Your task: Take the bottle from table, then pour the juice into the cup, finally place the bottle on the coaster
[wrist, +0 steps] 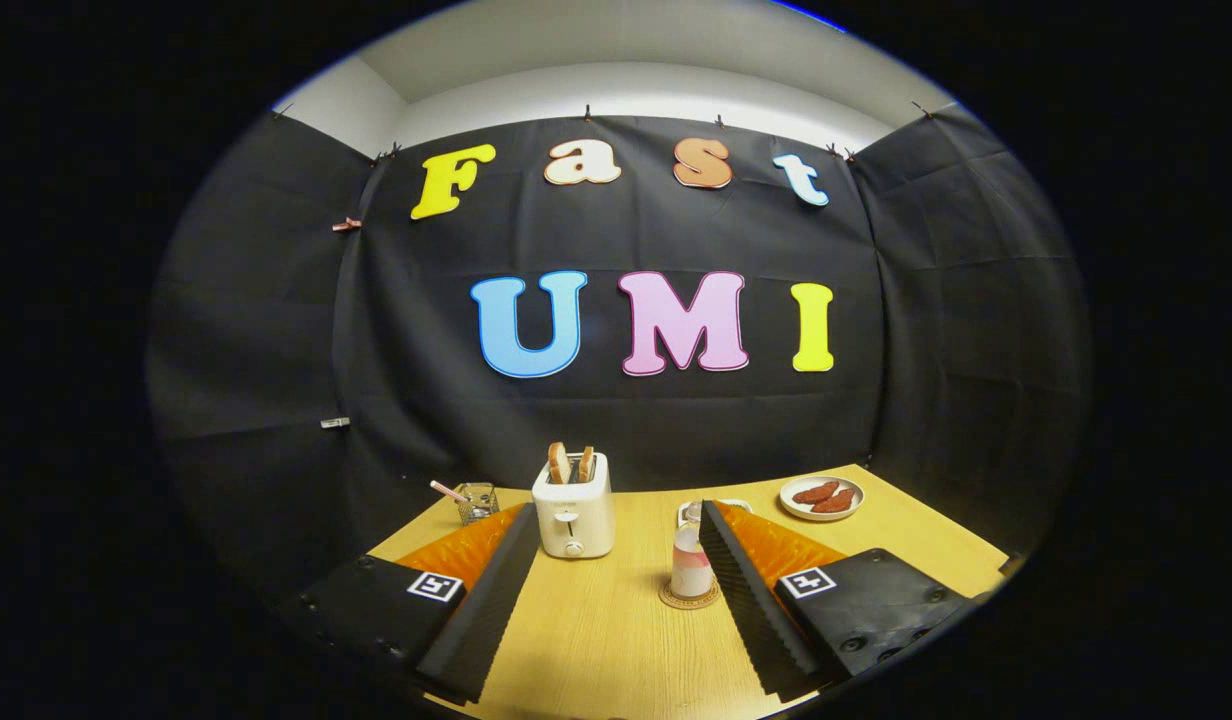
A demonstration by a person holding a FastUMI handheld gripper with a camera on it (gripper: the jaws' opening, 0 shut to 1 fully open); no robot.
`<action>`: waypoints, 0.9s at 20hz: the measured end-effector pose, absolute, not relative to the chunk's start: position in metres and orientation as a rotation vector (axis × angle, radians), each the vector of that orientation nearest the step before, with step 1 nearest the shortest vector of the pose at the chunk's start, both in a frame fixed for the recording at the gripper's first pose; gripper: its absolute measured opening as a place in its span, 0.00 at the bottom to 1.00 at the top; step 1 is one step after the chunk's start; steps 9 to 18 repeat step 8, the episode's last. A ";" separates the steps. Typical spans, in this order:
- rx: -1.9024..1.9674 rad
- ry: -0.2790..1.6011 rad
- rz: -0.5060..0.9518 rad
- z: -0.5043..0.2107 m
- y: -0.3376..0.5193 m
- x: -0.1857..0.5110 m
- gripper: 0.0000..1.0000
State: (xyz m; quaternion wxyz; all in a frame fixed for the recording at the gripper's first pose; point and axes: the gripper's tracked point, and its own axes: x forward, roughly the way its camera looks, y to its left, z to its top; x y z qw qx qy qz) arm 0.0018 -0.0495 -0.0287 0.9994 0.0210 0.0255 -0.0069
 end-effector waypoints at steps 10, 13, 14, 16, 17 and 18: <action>0.044 0.059 -0.001 -0.016 -0.061 -0.004 0.99; 0.044 0.059 -0.001 -0.016 -0.061 -0.004 0.99; 0.044 0.059 -0.001 -0.016 -0.061 -0.004 0.99; 0.044 0.059 -0.001 -0.016 -0.061 -0.004 0.99; 0.044 0.059 -0.001 -0.016 -0.061 -0.004 0.99; 0.044 0.059 -0.001 -0.016 -0.061 -0.004 0.99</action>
